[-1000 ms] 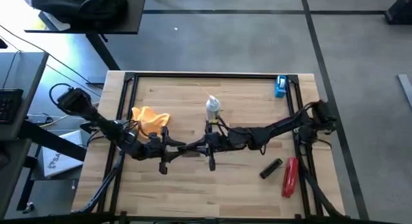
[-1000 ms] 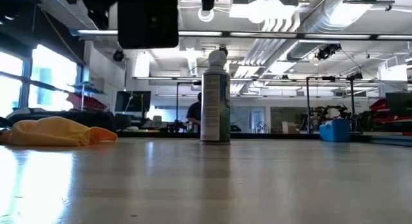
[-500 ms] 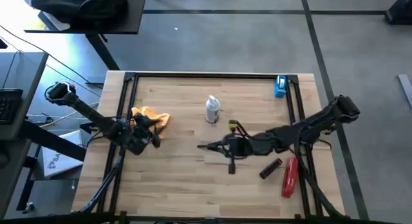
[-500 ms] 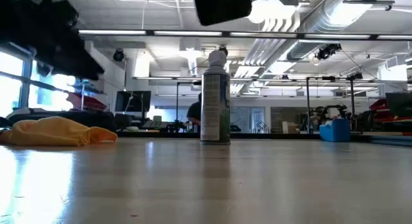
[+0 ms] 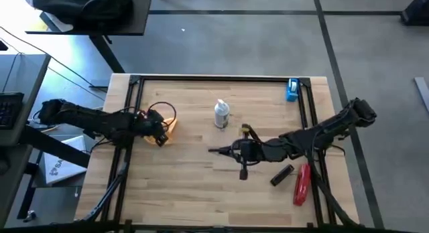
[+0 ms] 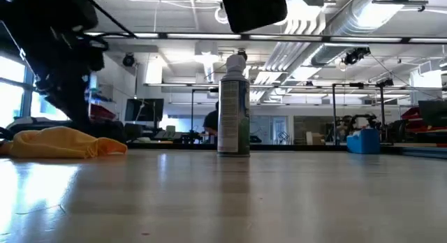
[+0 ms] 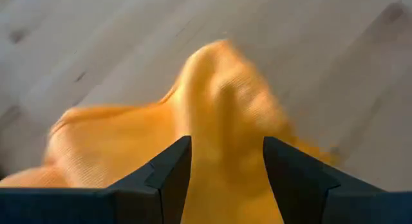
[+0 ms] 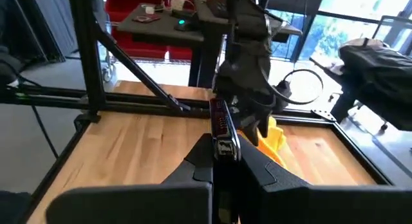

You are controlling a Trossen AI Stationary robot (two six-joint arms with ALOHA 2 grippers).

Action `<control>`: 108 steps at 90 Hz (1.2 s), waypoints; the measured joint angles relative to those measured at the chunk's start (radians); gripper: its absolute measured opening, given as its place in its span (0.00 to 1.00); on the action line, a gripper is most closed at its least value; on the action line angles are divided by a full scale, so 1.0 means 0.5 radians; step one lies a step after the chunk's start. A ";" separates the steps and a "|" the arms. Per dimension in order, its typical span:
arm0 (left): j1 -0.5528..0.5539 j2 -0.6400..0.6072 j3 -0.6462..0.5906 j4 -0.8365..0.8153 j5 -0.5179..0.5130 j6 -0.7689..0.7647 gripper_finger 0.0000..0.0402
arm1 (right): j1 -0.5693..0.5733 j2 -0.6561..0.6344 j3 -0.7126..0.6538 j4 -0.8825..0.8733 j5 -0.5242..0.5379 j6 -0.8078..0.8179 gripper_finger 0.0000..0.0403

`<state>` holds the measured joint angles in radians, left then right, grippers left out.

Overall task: Apply microfiber cloth
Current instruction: Wipe the back of the cellphone with the yellow microfiber cloth

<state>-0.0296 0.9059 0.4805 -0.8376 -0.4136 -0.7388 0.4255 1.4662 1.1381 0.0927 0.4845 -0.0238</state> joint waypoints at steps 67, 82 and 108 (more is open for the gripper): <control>-0.002 0.694 -0.027 0.257 0.129 0.032 0.19 | -0.105 0.000 0.000 0.001 -0.116 -0.003 0.00; -0.208 0.706 -0.028 0.432 0.102 -0.004 0.02 | -0.105 0.034 -0.010 0.052 0.008 0.089 0.00; -0.804 0.683 -0.035 1.076 0.016 -0.017 0.00 | -0.157 0.439 -0.221 0.669 0.115 0.562 0.00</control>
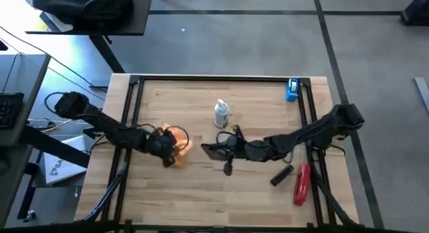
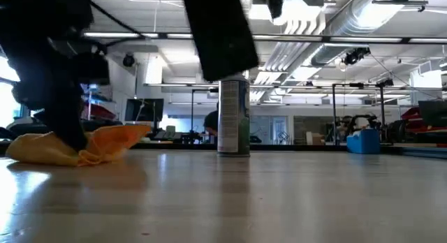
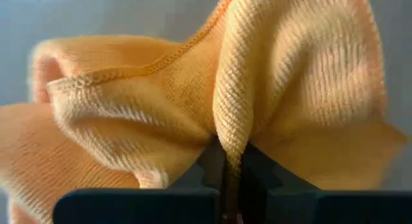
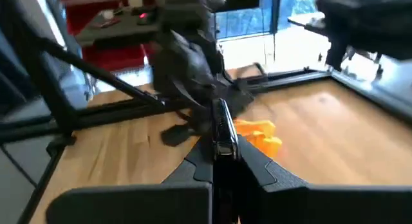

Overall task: Apply microfiber cloth
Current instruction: Wipe the back of the cellphone with the yellow microfiber cloth

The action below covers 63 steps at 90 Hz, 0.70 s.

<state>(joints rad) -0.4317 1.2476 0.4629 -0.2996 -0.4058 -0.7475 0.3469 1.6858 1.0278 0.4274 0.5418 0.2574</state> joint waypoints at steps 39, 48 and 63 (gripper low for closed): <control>-0.569 -0.002 0.000 0.991 -0.856 0.049 0.00 | 0.067 0.581 -0.022 1.050 0.546 -0.344 0.00; -0.576 0.038 0.000 1.244 -1.176 0.232 0.00 | 0.066 0.659 0.007 1.296 0.555 -0.516 0.00; -0.533 0.102 0.000 1.714 -1.447 0.711 0.00 | 0.054 0.663 0.111 1.395 0.554 -0.718 0.00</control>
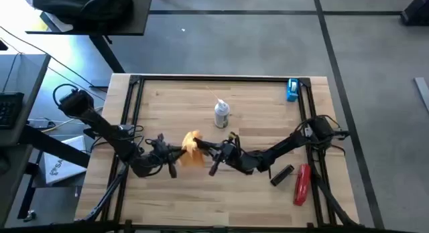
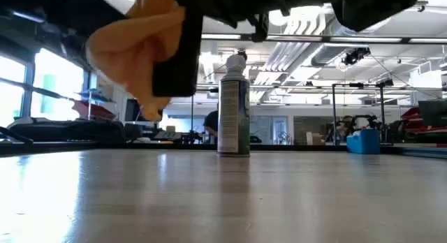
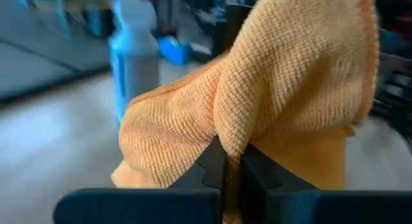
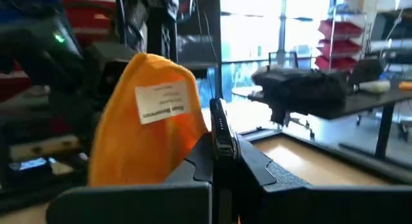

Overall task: Apply microfiber cloth
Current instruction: Wipe the back of the cellphone with the yellow microfiber cloth

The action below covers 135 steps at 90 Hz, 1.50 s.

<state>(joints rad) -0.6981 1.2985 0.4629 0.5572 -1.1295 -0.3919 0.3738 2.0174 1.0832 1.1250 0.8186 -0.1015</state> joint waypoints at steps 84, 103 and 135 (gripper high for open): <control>0.337 0.286 0.008 1.145 0.466 0.876 0.00 | -0.096 -0.003 0.174 0.104 -0.124 -0.013 0.00; 0.378 0.495 0.107 1.194 0.485 0.927 0.00 | -0.126 -0.007 0.174 0.124 -0.147 0.033 0.00; 0.164 0.318 0.135 1.353 0.443 1.636 0.00 | -0.128 -0.047 0.182 0.170 -0.453 0.258 0.00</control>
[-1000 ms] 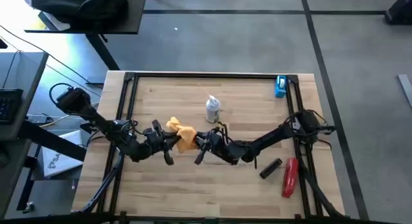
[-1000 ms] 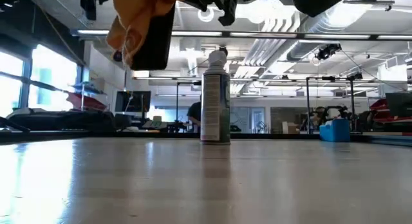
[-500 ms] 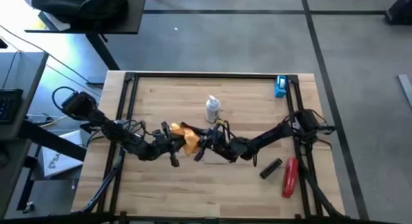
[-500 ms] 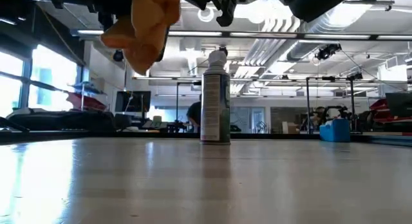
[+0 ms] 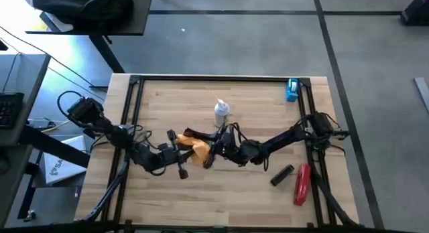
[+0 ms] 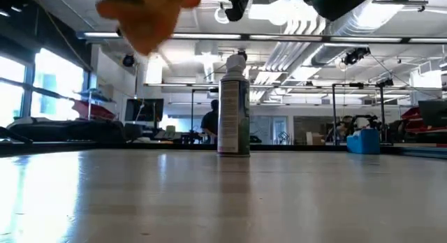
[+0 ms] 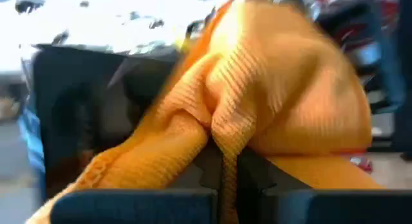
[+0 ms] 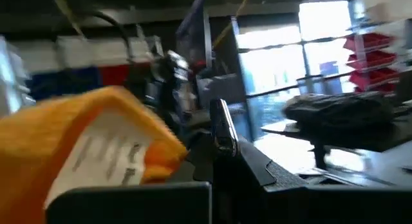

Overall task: Apply microfiber cloth
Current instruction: Wipe the back of the cellphone with the yellow microfiber cloth

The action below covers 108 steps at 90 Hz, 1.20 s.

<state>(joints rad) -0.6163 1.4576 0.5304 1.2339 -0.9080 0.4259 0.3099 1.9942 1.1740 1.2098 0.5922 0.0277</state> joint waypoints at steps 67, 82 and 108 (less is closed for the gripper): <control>-0.220 -0.139 0.168 0.087 -0.075 1.836 0.00 | -0.093 -0.248 0.204 -0.667 -0.465 1.027 0.00; -0.298 -0.132 0.168 -0.251 -0.066 1.571 0.00 | -0.110 -0.355 0.204 -0.913 -0.526 1.078 0.00; -0.288 0.034 0.218 -0.474 -0.093 1.249 0.00 | -0.150 -0.382 0.204 -1.077 -0.610 1.114 0.00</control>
<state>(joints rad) -0.7605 1.4744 0.6395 0.9970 -0.9544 1.0502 0.2352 1.8031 1.2760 0.6712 0.2873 0.5847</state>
